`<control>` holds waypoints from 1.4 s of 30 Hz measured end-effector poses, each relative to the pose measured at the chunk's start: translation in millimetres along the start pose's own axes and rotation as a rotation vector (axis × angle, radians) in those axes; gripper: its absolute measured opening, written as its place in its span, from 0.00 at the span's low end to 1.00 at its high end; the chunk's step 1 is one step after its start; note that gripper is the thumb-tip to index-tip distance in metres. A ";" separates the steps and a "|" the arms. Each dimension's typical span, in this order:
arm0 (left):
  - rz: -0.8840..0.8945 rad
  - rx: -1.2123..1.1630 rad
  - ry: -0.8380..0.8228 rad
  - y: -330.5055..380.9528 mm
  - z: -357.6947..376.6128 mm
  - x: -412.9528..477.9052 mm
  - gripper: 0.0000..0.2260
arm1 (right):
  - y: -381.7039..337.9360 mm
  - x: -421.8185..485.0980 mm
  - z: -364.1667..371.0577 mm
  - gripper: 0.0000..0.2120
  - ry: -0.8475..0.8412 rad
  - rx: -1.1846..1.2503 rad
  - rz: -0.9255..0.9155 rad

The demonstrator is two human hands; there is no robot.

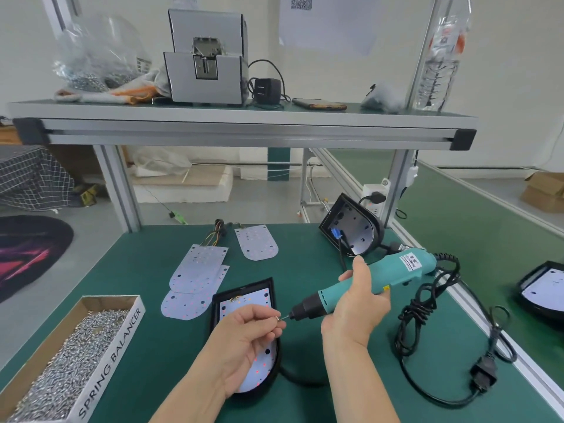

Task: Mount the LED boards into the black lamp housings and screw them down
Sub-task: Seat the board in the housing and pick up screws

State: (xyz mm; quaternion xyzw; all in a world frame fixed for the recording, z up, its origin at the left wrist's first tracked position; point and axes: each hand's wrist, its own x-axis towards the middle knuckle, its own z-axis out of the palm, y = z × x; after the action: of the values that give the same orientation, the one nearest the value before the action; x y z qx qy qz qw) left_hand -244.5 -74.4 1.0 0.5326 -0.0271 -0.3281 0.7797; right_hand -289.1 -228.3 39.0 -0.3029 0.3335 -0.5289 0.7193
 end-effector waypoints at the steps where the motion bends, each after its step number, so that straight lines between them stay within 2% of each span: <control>1: 0.003 -0.004 0.003 1.1 0.8 -1.0 0.06 | 0.3 -0.4 0.7 0.10 -0.008 -0.003 -0.002; 5: 0.017 0.005 0.001 3.9 5.1 -4.7 0.08 | 1.8 -5.3 3.5 0.10 -0.030 -0.008 -0.007; 9: 0.003 -0.085 0.008 5.1 9.1 -5.8 0.10 | -1.4 -5.0 6.7 0.11 -0.022 0.001 -0.007; 15: -0.104 -0.328 0.030 2.8 8.9 -3.5 0.03 | -6.8 -8.6 11.8 0.11 -0.055 -0.008 -0.065; 18: -0.092 -0.278 0.017 4.4 11.7 -5.0 0.06 | -9.6 -12.3 14.7 0.11 -0.074 -0.014 -0.100; 20: -0.098 -0.230 0.020 5.4 13.4 -4.6 0.02 | -10.1 -14.8 16.0 0.11 -0.092 -0.011 -0.123; 22: -0.128 -0.226 0.038 5.9 12.3 -3.5 0.05 | -11.4 -17.7 16.9 0.11 -0.114 -0.007 -0.140; 24: -0.139 -0.233 0.036 7.6 9.5 -3.6 0.04 | -14.7 -18.6 17.9 0.10 -0.122 0.002 -0.150; 26: -0.135 -0.235 0.010 9.3 6.3 -4.6 0.02 | -19.5 -17.0 19.6 0.10 -0.121 0.023 -0.146; 34: -0.114 -0.246 -0.054 9.8 3.8 -4.7 0.05 | -22.6 -17.3 18.5 0.10 -0.114 0.035 -0.086; 42: -0.043 -0.276 0.014 1.6 9.7 -4.8 0.03 | -19.9 -16.2 17.5 0.11 -0.086 0.012 -0.119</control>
State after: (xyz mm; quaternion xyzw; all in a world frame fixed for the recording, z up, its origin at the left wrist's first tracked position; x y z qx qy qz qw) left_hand -251.2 -79.4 8.1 0.4229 0.0351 -0.3418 0.8385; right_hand -289.8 -216.4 67.7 -0.3403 0.2806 -0.5591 0.7021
